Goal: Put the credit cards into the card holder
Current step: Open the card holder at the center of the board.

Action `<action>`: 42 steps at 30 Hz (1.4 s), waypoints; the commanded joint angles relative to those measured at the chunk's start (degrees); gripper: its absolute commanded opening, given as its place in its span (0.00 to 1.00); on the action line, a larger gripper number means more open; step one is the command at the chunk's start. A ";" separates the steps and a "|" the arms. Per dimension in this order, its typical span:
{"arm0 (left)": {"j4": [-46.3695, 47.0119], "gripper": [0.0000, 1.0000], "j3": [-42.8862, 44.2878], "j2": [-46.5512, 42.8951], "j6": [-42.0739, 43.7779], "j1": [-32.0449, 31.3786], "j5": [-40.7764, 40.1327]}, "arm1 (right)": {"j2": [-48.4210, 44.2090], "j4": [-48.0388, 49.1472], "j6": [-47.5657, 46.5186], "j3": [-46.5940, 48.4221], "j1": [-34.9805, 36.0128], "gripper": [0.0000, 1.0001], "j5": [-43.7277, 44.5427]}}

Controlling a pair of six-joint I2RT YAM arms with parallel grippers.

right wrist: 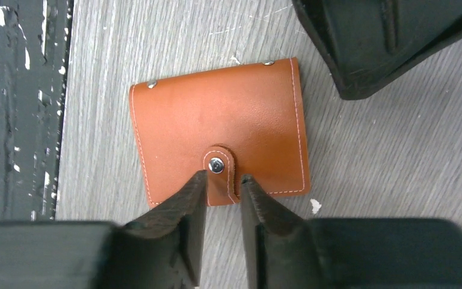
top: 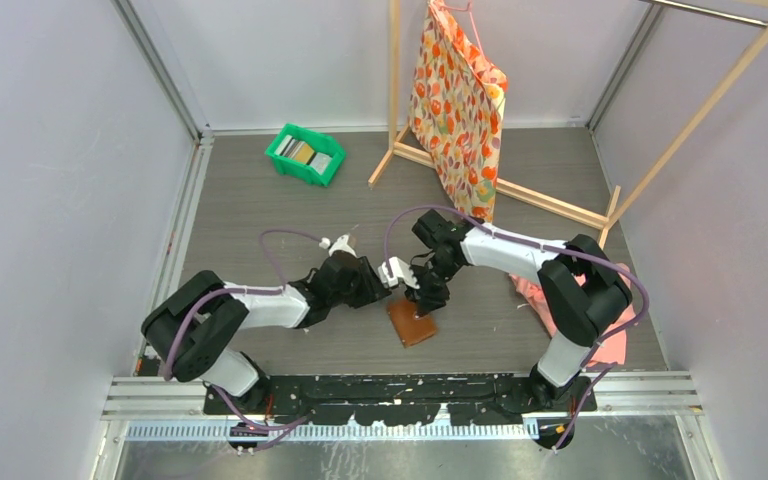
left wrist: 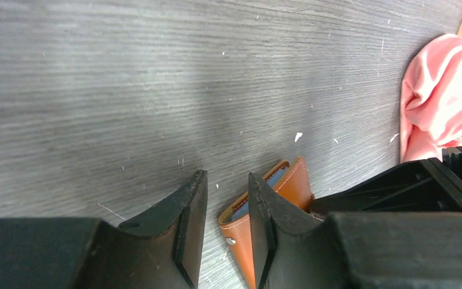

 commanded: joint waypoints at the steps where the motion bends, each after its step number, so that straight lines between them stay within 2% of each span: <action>1: -6.56 0.34 4.17 -1.32 8.10 1.37 4.79 | -2.72 1.17 3.70 1.17 0.20 0.41 -1.02; 3: -8.64 0.39 5.26 -2.43 10.03 1.44 5.55 | -2.92 2.49 5.49 1.02 1.14 0.54 0.70; 5: -9.96 0.43 6.00 -3.69 11.24 1.46 6.27 | -2.32 3.15 5.98 0.95 1.76 0.60 2.33; 11: -11.38 0.44 5.04 -9.06 11.25 1.37 9.35 | -0.11 3.51 5.39 0.60 5.14 0.61 5.77; 14: -8.81 0.41 1.53 -11.65 7.52 1.25 10.81 | 0.97 2.88 2.94 0.02 6.19 0.59 8.87; 16: -4.57 0.35 -1.24 -11.95 3.95 0.77 11.62 | 1.12 2.50 1.23 -0.70 6.55 0.55 10.03; 18: -0.89 0.28 -2.87 -10.39 0.78 -0.06 12.24 | 1.43 2.68 0.15 -1.64 7.62 0.51 12.45; 21: 3.25 0.23 -3.32 -6.89 -1.81 -1.34 12.68 | 1.99 2.90 -1.35 -2.56 9.15 0.48 15.32; 26: 8.47 0.20 -3.35 -2.55 -4.50 -2.33 13.35 | 1.05 2.61 -2.00 -3.07 9.64 0.49 17.11; 32: 7.76 0.20 -2.83 -0.88 -4.96 -3.02 11.35 | 1.31 0.53 -3.82 -3.09 9.50 0.48 18.45; 36: 7.31 0.20 -2.94 1.94 -5.38 -3.02 9.78 | 2.03 -0.44 -3.54 -2.28 9.56 0.41 19.19; 42: 11.57 0.18 -4.19 8.54 -7.01 -3.02 9.36 | 1.91 -1.34 -3.41 -1.80 9.54 0.29 19.86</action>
